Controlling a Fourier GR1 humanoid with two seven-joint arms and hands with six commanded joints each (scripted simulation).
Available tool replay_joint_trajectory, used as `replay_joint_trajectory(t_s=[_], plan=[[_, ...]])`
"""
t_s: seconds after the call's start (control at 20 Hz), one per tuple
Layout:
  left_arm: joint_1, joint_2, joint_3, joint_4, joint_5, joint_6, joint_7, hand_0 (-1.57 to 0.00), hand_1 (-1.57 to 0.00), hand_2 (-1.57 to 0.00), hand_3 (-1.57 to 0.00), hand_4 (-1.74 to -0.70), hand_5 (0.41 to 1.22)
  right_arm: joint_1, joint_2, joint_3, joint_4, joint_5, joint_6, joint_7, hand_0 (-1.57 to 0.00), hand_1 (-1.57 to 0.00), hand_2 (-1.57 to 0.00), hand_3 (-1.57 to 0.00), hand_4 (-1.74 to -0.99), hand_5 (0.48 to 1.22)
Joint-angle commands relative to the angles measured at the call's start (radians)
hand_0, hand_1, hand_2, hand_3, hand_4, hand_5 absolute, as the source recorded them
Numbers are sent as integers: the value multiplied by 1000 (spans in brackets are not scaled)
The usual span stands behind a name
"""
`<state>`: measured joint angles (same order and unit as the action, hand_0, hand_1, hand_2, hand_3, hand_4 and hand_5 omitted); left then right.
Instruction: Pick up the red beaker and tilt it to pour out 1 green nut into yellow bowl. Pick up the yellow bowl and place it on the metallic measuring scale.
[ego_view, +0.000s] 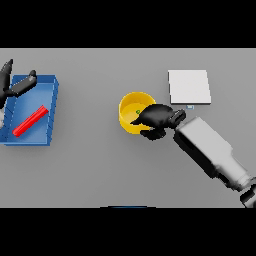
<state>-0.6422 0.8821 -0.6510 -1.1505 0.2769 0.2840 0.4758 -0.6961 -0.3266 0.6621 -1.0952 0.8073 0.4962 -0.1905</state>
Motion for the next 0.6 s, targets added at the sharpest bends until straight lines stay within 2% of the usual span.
replay_joint_trajectory(t_s=[0.0, 0.05, 0.15, 0.25, 0.45, 0.55], plan=[[6, 11, 0, -13, 0, 4, 8, 1, 1, 1, 1, -800, 727, 3, -10, 4, -7, -6, 22, -8, -1027, -991, -965, -691, -1571, 1090], [9, 13, -5, -21, -4, 6, 10, 1, 1, 1, 1, -799, 728, 1, -13, 7, -9, -12, 32, -10, -1136, -1107, -1086, -867, -1604, 1116], [11, 21, -4, -30, -3, 7, 19, 1, 1, 1, 1, -799, 727, -5, -13, 6, -9, -25, 51, -1, -1292, -1274, -1261, -1019, -1649, 1154], [9, 21, 1, -31, 2, 8, 20, 1, 1, 1, 1, -802, 725, 2, -15, 5, -19, -32, 50, 10, -1393, -1381, -1314, -1142, -1682, 1178], [6, 22, 1, -41, 4, 11, 27, 1, 1, 1, 1, -805, 725, 1, -31, 1, -50, -46, 57, 22, -1498, -1493, -1453, -1181, -1717, 1203], [13, 25, 1, -34, 4, 4, 16, 1, 1, 1, 1, -802, 724, -2, -43, -12, -65, -57, 62, 30, -1524, -1521, -1470, -1192, -1726, 1210]])
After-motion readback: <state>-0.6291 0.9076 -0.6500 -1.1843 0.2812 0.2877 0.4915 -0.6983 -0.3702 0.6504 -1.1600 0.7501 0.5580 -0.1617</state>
